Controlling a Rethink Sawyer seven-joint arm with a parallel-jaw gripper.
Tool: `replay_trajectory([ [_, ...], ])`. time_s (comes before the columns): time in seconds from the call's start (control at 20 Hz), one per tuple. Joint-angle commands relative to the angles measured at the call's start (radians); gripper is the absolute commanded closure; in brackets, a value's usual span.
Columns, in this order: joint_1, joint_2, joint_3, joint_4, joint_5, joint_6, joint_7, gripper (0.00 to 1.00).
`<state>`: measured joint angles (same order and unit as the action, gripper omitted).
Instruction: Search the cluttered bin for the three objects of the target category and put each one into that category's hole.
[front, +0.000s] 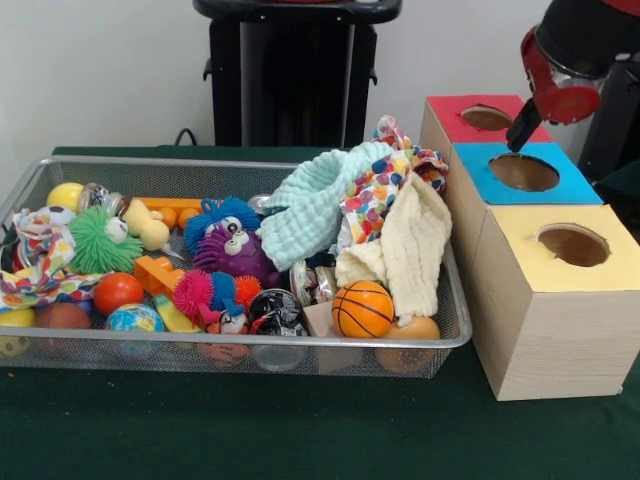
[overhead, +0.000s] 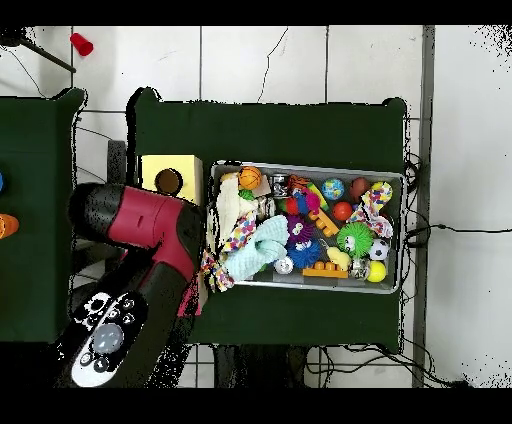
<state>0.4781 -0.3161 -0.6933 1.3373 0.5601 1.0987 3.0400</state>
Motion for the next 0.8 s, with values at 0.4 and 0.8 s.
replay_trajectory([
  [0.4,-0.132,-0.122,0.046,0.032,-0.116,-0.018,-0.013,1.00],
  [0.8,-0.156,-0.140,0.030,0.059,-0.194,-0.031,0.008,1.00],
])
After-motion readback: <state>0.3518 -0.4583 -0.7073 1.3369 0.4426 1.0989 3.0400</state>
